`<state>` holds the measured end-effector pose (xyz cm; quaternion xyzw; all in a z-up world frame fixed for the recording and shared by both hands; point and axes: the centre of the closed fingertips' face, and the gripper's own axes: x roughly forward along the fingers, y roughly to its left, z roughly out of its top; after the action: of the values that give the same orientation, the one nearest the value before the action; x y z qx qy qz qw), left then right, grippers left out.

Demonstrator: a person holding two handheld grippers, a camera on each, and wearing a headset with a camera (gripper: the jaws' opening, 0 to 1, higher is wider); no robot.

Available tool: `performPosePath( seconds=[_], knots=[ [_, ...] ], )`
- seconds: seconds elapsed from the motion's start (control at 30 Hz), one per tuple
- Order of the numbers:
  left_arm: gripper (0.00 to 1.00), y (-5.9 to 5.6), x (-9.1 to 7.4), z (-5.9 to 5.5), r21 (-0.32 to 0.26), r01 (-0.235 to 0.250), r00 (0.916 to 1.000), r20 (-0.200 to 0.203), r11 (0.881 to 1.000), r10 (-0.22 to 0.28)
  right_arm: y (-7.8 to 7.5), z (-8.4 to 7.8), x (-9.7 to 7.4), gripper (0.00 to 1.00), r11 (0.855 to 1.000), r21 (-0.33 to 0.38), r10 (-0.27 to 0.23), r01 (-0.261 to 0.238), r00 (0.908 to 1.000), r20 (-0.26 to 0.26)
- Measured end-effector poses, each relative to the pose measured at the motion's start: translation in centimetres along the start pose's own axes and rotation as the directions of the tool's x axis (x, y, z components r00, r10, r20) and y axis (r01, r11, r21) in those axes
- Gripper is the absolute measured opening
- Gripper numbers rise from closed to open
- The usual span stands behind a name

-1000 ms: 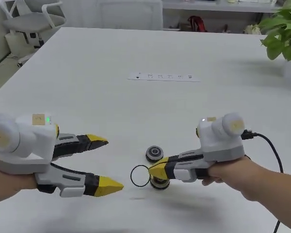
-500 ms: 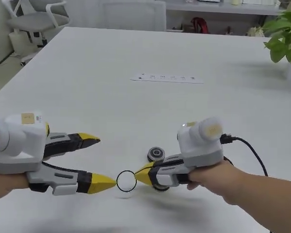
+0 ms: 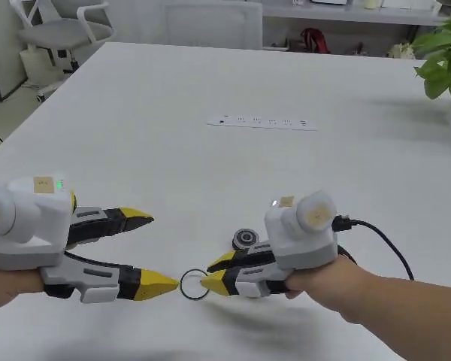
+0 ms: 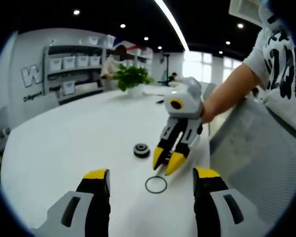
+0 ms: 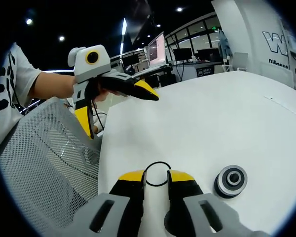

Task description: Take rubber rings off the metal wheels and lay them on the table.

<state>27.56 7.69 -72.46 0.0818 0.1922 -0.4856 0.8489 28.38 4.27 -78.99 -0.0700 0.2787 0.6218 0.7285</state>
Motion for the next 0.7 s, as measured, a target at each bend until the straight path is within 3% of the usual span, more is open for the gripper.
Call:
performPosePath(
  seconds=[0.2, 0.4, 0.7],
  knots=[
    [0.69, -0.3, 0.4, 0.2, 0.005, 0.016, 0.9999, 0.000, 1.000, -0.016, -0.2, 0.3, -1.0, 0.22, 1.000, -0.018, -0.004, 0.004, 0.9998, 0.018],
    [0.68, -0.5, 1.0, 1.0, 0.017, 0.033, 0.9994, 0.006, 0.999, -0.033, 0.0, 1.4, -2.6, 0.25, 0.999, -0.035, 0.012, -0.009, 0.9971, 0.075],
    [0.66, -1.0, 2.1, 1.6, 0.030, 0.063, 0.9980, 0.005, 0.998, -0.063, -1.6, 1.7, -5.4, 0.30, 0.999, -0.023, -0.028, 0.032, 0.9898, 0.140]
  ],
)
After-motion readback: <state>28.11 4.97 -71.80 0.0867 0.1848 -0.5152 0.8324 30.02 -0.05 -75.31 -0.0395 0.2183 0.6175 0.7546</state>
